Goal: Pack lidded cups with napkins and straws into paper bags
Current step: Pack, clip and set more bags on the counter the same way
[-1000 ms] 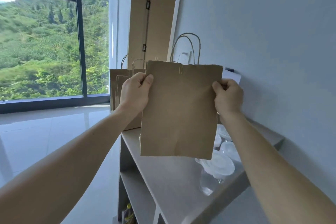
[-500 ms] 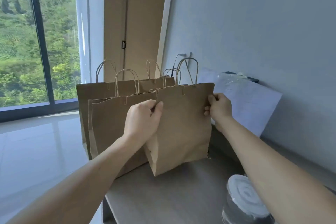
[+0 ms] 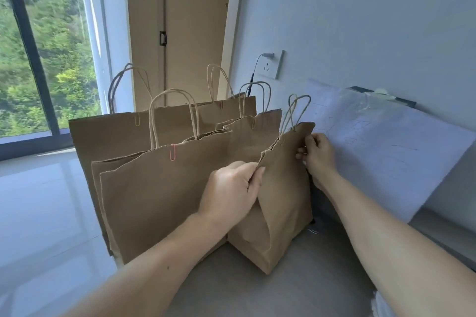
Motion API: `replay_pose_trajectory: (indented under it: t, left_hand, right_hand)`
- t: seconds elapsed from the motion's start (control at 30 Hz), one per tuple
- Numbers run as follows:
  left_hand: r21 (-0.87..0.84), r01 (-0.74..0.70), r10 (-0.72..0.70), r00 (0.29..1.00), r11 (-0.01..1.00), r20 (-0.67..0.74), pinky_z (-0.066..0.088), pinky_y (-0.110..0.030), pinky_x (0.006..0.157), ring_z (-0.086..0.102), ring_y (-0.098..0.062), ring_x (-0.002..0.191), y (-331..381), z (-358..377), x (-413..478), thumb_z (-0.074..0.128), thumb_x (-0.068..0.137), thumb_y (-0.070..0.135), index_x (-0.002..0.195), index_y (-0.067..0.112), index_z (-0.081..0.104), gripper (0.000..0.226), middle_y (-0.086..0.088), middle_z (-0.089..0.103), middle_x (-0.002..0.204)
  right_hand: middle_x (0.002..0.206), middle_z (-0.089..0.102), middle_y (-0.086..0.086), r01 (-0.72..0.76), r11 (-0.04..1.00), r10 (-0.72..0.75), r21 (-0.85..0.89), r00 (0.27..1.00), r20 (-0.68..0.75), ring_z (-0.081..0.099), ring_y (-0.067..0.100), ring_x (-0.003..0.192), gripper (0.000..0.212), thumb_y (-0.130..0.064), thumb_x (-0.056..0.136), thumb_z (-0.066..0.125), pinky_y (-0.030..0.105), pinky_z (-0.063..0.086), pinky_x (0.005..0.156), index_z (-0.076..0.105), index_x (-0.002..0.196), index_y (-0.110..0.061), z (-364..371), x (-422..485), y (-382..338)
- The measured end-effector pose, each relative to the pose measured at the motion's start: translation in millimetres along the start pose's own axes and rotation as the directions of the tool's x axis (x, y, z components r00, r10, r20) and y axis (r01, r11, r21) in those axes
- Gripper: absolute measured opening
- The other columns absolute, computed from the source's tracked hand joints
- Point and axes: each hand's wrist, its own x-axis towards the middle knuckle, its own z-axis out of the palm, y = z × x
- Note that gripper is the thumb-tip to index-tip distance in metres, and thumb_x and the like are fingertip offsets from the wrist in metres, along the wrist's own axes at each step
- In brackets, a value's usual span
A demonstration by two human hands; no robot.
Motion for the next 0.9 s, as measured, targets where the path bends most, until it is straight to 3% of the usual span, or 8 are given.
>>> replay_pose_trajectory:
  t: [0.17, 0.27, 0.6, 0.7, 0.77, 0.9]
  left_hand:
    - [0.045, -0.053, 0.056, 0.996, 0.998, -0.068, 0.031, -0.021, 0.048, 0.033, -0.013, 0.051, -9, 4, -2, 0.065, 0.090, 0.015, 0.059, 0.014, 0.050, 0.035, 0.011, 0.031, 0.059]
    - [0.018, -0.105, 0.106, 0.993, 0.994, -0.061, 0.042, -0.027, 0.045, 0.051, -0.019, 0.050, -6, 5, -12, 0.058, 0.094, 0.021, 0.064, 0.010, 0.060, 0.032, 0.002, 0.054, 0.060]
    - [0.014, -0.123, 0.123, 0.992, 0.992, 0.004, 0.047, -0.027, 0.045, 0.058, -0.023, 0.051, -6, 11, -24, 0.064, 0.091, 0.019, 0.069, 0.008, 0.067, 0.025, -0.001, 0.064, 0.069]
    - [-0.008, -0.040, 0.041, 0.997, 0.999, 0.059, 0.048, -0.035, 0.047, 0.055, -0.026, 0.052, -4, 10, -16, 0.064, 0.091, 0.018, 0.060, 0.009, 0.054, 0.034, -0.003, 0.056, 0.061]
    - [-0.007, 0.037, -0.037, 0.995, 0.999, 0.090, 0.047, -0.039, 0.051, 0.052, -0.029, 0.053, -2, 9, -9, 0.064, 0.093, 0.018, 0.057, 0.013, 0.044, 0.041, -0.002, 0.046, 0.057]
    - [-0.007, 0.181, -0.178, 0.971, 0.983, 0.159, 0.044, -0.041, 0.058, 0.050, -0.029, 0.060, -3, 10, -7, 0.063, 0.094, 0.023, 0.059, 0.008, 0.047, 0.042, 0.001, 0.042, 0.059]
  right_hand:
    - [0.076, 0.062, 0.006, 0.064, 0.998, -0.065, -0.021, 0.996, -0.064, 0.060, 0.012, 0.060, 0.022, -0.024, 0.104, 0.041, 0.033, 0.049, 0.064, 0.052, 0.086, -0.017, 1, -2, 9]
    - [0.073, 0.062, 0.003, 0.096, 0.995, -0.095, 0.008, 0.990, -0.101, 0.061, 0.010, 0.058, 0.022, -0.025, 0.102, 0.043, 0.035, 0.050, 0.065, 0.053, 0.084, -0.020, -2, -5, 13]
    - [0.082, 0.062, 0.004, 0.074, 0.997, -0.072, 0.013, 0.990, -0.118, 0.065, 0.017, 0.073, 0.020, -0.026, 0.101, 0.041, 0.036, 0.054, 0.074, 0.053, 0.086, -0.020, -11, -13, 18]
    - [0.086, 0.065, 0.002, 0.041, 0.999, -0.042, -0.007, 0.991, -0.124, 0.066, 0.013, 0.072, 0.019, -0.021, 0.102, 0.042, 0.041, 0.057, 0.081, 0.058, 0.108, -0.014, -16, -15, 12]
    - [0.092, 0.064, -0.003, 0.021, 0.999, -0.024, -0.029, 0.994, -0.109, 0.067, 0.010, 0.077, 0.029, -0.021, 0.103, 0.043, 0.038, 0.057, 0.083, 0.054, 0.128, -0.013, -17, -17, 7]
    - [0.110, 0.057, -0.011, 0.014, 0.995, -0.019, -0.098, 0.998, -0.053, 0.064, 0.006, 0.089, 0.041, -0.024, 0.103, 0.045, 0.030, 0.055, 0.083, 0.043, 0.143, -0.015, -22, -34, 0]
